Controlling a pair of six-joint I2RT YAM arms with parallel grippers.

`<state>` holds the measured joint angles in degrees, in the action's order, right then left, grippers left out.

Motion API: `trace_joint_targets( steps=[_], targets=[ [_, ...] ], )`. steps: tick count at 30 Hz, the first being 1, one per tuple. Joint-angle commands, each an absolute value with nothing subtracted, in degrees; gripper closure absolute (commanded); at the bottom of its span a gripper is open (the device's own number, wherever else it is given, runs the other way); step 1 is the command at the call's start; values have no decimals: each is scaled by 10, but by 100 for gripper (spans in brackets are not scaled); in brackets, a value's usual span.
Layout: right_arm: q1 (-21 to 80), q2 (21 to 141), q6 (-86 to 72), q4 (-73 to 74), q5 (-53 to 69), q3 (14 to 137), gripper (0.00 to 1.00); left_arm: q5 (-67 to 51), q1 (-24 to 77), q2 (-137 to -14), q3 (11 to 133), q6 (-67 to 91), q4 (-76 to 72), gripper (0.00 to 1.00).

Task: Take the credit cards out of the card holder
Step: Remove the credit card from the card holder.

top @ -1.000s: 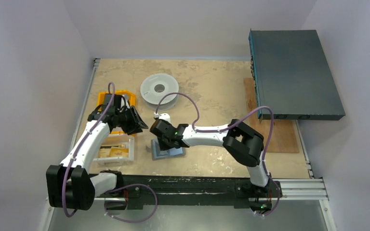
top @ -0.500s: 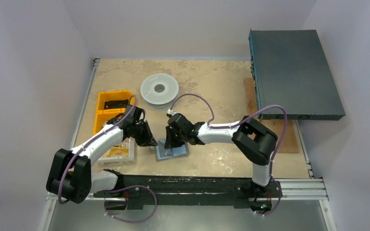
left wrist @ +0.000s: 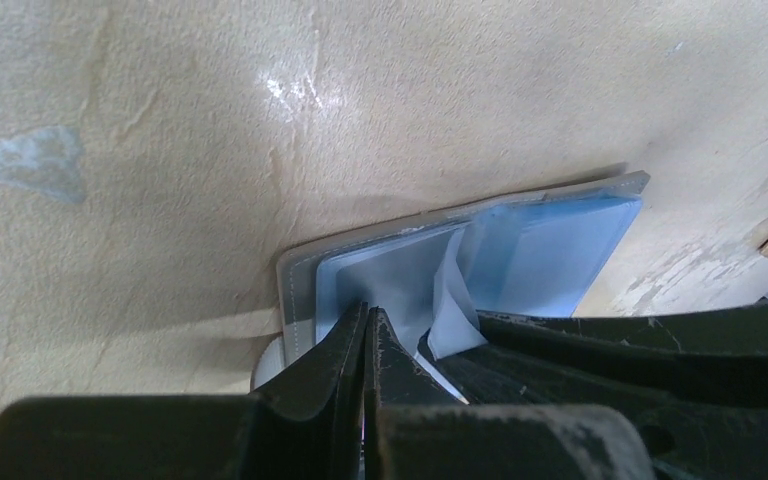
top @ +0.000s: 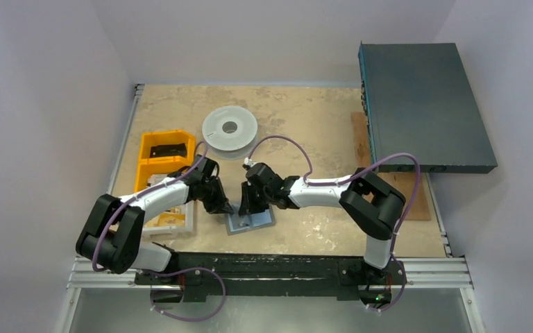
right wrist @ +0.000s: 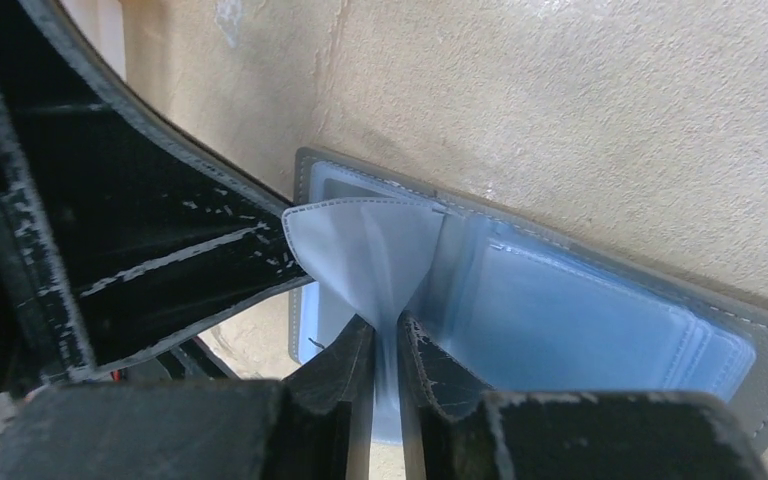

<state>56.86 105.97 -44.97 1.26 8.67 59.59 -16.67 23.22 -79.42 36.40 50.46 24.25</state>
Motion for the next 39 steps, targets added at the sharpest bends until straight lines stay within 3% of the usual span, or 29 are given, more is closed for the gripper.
trace_joint_targets(
  steps=[1, 10, 15, 26, 39],
  targets=[
    [568, 1021, -446, 5, 95, 599, 86, -153, 238, -804, 359, 520, 209, 100],
    [568, 995, -437, 34, 77, 610, 58, -157, 239, -803, 360, 521, 200, 100],
    [568, 987, -436, 57, 59, 614, 50, -163, 247, -801, 366, 519, 199, 100],
    [566, 920, -445, 137, -41, 599, 49, -146, 292, -785, 418, 519, 231, 100],
    [555, 854, -464, 178, -104, 550, 51, -177, 338, -915, 501, 538, 192, 99]
  ],
)
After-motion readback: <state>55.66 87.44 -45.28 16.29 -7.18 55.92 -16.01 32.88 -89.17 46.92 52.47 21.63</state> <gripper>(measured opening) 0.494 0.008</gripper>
